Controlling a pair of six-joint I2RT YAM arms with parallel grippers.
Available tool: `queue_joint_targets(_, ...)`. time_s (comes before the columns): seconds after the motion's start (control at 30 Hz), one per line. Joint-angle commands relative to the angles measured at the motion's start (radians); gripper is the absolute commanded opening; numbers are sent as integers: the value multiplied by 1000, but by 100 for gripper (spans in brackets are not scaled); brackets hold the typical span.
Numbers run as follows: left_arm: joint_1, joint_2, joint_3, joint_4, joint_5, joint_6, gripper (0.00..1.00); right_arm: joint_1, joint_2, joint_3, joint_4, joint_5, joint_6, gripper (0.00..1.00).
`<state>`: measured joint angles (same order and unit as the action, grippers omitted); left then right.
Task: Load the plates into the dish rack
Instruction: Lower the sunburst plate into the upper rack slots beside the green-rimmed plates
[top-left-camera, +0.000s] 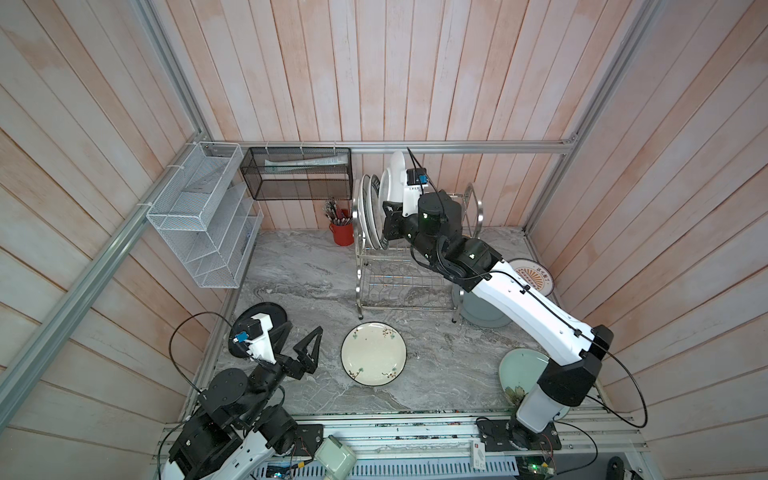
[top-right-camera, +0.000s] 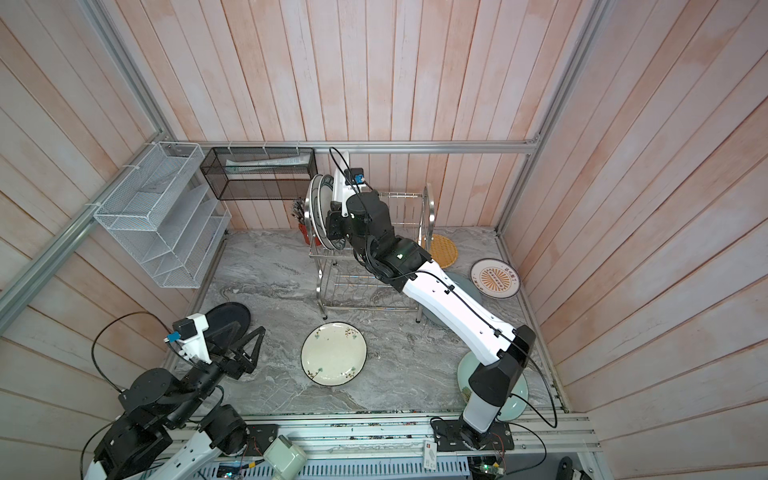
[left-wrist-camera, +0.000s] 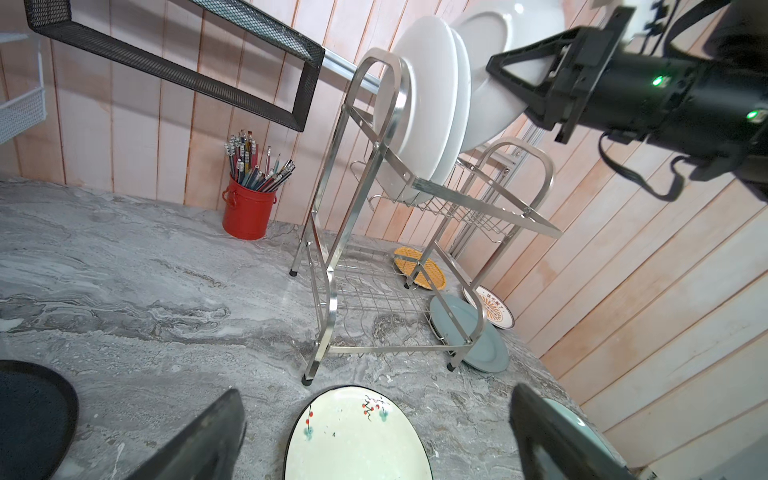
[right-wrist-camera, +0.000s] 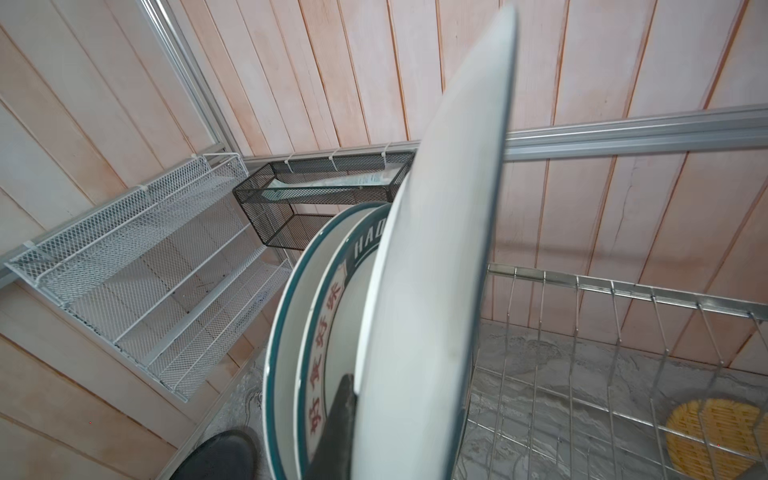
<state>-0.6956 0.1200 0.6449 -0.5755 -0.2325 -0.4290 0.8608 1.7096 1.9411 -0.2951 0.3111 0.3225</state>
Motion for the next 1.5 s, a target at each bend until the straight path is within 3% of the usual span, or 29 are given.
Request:
queue_joint_targets(0.0, 5, -6, 0, 14, 15, 24, 100, -21, 10, 79, 17, -4, 19, 0)
queue_joint_targets(1.47, 4, -17, 3, -1, -20, 18, 100, -43, 7, -83, 7, 39, -29, 0)
